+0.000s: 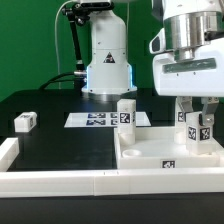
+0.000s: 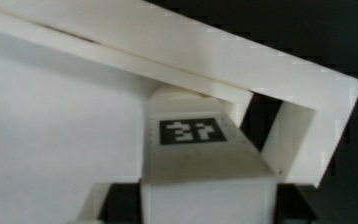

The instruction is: Assemble square table

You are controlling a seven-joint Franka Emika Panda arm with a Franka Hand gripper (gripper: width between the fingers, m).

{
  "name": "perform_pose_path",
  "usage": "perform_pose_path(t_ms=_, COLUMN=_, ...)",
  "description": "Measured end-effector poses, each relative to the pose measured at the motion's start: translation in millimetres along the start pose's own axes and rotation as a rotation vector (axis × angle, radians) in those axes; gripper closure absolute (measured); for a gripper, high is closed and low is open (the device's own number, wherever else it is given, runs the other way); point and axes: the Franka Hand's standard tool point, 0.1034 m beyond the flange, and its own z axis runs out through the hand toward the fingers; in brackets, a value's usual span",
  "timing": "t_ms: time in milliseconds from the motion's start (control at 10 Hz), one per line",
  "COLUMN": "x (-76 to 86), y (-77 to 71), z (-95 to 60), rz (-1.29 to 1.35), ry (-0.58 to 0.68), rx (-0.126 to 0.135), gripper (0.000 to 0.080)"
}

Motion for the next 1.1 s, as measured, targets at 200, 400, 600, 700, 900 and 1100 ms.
perform_pose_path(t_ms=200, x=-0.4, y=0.4, z=-0.2, rz=0.134, ry=0.005, rx=-0.009, gripper=0.0498)
perform_pose_path(t_ms=400, x=-0.1, y=2.0, z=-0.6, rz=0.244, ry=-0.007, rx=-0.050, gripper=0.0498)
perform_pose_path(t_ms=600, x=-0.6, y=2.4, z=0.3, rz=0.266, ry=-0.006, rx=-0.050, gripper=0.0499)
perform_pose_path(t_ms=700, x=-0.6, y=2.5, z=0.4, rz=0.227, ry=-0.006, rx=-0.051, gripper=0.0305)
perform_pose_path(t_ms=900, x=-1.4, y=2.2, z=0.4, rz=0.085, ry=-0.008, rx=-0.051, gripper=0.0201)
perform_pose_path(t_ms=1100, x=-3.2, y=0.3, z=-0.5, rz=-0.136, ry=-0.017, rx=-0.051, gripper=0.0153)
